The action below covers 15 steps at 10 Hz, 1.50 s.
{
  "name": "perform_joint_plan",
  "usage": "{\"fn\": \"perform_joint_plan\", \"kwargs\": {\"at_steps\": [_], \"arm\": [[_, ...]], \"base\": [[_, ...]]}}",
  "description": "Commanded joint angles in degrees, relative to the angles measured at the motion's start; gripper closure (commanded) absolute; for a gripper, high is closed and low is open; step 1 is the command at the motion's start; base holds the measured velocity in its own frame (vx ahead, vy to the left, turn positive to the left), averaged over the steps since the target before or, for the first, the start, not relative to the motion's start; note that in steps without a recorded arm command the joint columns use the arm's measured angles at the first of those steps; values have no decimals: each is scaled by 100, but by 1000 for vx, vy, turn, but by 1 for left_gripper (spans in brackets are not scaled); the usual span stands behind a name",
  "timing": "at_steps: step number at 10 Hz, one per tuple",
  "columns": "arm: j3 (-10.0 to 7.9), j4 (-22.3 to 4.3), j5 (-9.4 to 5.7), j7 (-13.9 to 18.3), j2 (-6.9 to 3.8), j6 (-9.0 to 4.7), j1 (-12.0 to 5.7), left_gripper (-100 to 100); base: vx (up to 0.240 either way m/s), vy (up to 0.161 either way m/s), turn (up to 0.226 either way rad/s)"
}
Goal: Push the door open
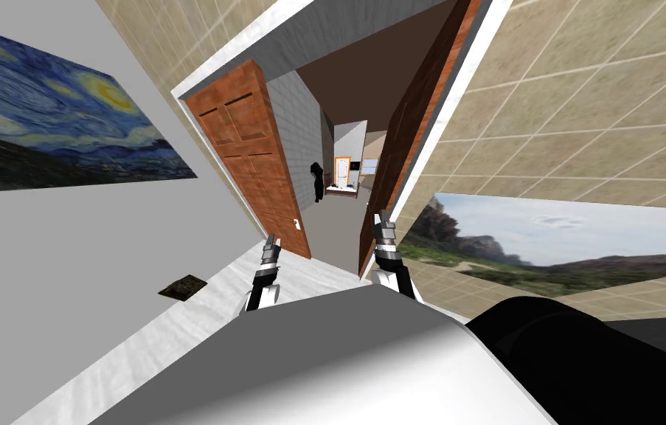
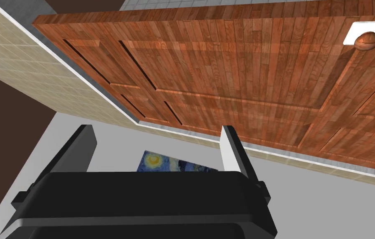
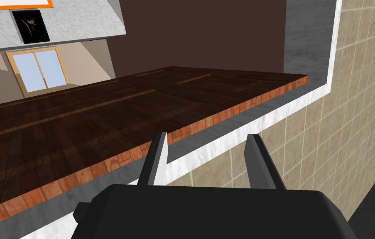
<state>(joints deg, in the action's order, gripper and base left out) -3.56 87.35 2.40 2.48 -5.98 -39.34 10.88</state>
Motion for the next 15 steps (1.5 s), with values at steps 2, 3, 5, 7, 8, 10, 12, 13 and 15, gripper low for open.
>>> {"fn": "perform_joint_plan", "kwargs": {"at_steps": [2, 3, 5, 7, 8, 10, 12, 13, 15], "arm": [[-32, -348, -19, -13, -12, -59, -120, -100], [-40, -464, -23, -23, -9, -70, -163, -100], [-55, -696, -30, -42, -2, -92, -249, -100], [-70, -927, -38, -62, 6, -114, -334, -100], [-78, -1040, -42, -71, 14, -125, -376, -100], [-93, -1265, -50, -91, 28, -146, -459, -100], [-115, -1604, -61, -119, 51, -178, -584, -100], [-122, -1716, -65, -129, 59, -189, -625, -100], [-136, -1928, -72, -147, 81, -209, -703, -100]], "base": [[42, 118, -136], [35, 96, -142], [40, 95, -137], [47, 133, -135], [53, 110, -154], [29, 118, -130], [29, 120, -191], [59, 163, -159], [42, 134, -127]]}}
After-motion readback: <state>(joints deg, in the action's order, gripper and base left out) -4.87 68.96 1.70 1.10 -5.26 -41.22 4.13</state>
